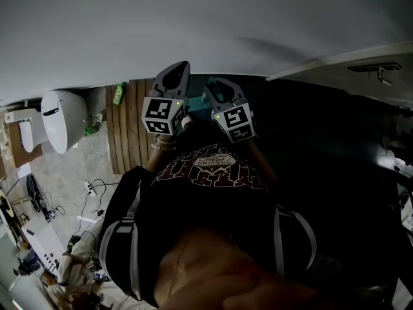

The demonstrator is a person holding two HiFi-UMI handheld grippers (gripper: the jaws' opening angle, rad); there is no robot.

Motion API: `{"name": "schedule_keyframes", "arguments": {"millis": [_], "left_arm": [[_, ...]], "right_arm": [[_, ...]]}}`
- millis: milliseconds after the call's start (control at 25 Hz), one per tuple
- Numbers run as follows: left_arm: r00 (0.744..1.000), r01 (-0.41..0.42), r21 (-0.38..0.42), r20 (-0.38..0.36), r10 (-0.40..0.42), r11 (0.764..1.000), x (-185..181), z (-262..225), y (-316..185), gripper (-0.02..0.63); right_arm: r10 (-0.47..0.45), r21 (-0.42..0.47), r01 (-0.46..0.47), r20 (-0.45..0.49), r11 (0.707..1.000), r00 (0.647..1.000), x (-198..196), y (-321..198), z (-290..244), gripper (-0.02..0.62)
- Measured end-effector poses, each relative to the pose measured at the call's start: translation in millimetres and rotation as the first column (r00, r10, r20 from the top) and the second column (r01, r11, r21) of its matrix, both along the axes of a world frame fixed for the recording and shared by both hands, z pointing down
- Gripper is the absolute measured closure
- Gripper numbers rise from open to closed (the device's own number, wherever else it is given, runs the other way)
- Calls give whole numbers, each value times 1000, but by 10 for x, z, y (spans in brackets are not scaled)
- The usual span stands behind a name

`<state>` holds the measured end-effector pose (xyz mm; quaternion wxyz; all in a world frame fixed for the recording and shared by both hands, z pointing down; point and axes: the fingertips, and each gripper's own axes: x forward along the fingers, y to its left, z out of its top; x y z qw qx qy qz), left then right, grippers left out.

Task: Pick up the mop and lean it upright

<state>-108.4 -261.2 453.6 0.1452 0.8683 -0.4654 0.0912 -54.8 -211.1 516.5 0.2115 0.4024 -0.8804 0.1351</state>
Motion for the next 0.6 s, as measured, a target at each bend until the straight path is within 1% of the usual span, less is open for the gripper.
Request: {"name": "schedule_keyframes", "arguments": {"millis": [600], "left_arm": [[1000, -25, 24, 9, 25, 999, 178, -56, 121, 568]], "right_arm": [[-20, 0, 20, -12, 1000, 1000, 139, 218, 31, 482]]}}
